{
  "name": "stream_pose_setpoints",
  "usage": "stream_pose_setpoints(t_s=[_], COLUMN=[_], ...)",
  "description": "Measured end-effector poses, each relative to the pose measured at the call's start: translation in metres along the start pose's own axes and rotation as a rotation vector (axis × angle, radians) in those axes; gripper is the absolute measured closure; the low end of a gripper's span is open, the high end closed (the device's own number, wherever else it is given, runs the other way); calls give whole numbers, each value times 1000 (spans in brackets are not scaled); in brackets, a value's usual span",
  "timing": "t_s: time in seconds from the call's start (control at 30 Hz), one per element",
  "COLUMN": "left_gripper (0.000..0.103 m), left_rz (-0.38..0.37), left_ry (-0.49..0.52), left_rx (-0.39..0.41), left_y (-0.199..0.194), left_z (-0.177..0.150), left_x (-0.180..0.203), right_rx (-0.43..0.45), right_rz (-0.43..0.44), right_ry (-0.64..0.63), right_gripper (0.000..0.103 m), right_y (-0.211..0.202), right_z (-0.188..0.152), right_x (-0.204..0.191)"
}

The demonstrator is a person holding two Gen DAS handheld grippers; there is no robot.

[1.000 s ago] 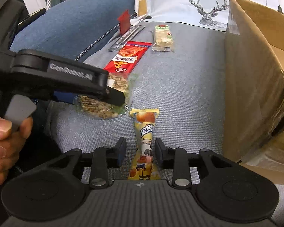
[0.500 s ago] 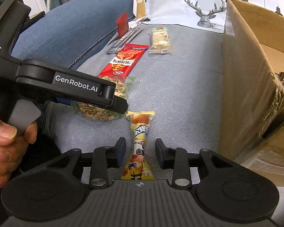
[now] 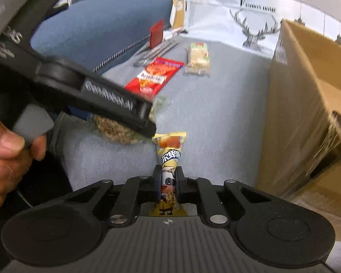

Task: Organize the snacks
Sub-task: 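Hold the yellow candy in the right gripper and the nut bag in the left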

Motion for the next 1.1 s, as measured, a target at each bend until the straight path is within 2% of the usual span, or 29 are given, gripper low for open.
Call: stream_pose_setpoints(t_s=[0.37,0.6,1.1], left_gripper=[8,21,21], left_rz=[22,52,26], left_ry=[22,23,-36], left_rx=[2,24,65], left_y=[2,-1,-9], left_z=[0,0,-1], left_x=[3,2,-7], right_rx=[-45,-45,-26], right_rz=[-24,-26,-36], right_ry=[7,2,35], right_gripper=[91,91,91], right_y=[7,7,3], right_z=[-3,-4,-4], right_x=[9,9,12])
Point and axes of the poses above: each gripper's, at about its wrist camera, not at the fingertips, and y roughly the way its jaws point, x to its right, z to its top, the point moved 3 cm from there along y, roughly the way its jaws point, and after that the axes turned 6 degrees about y, right-handed, at the moved point
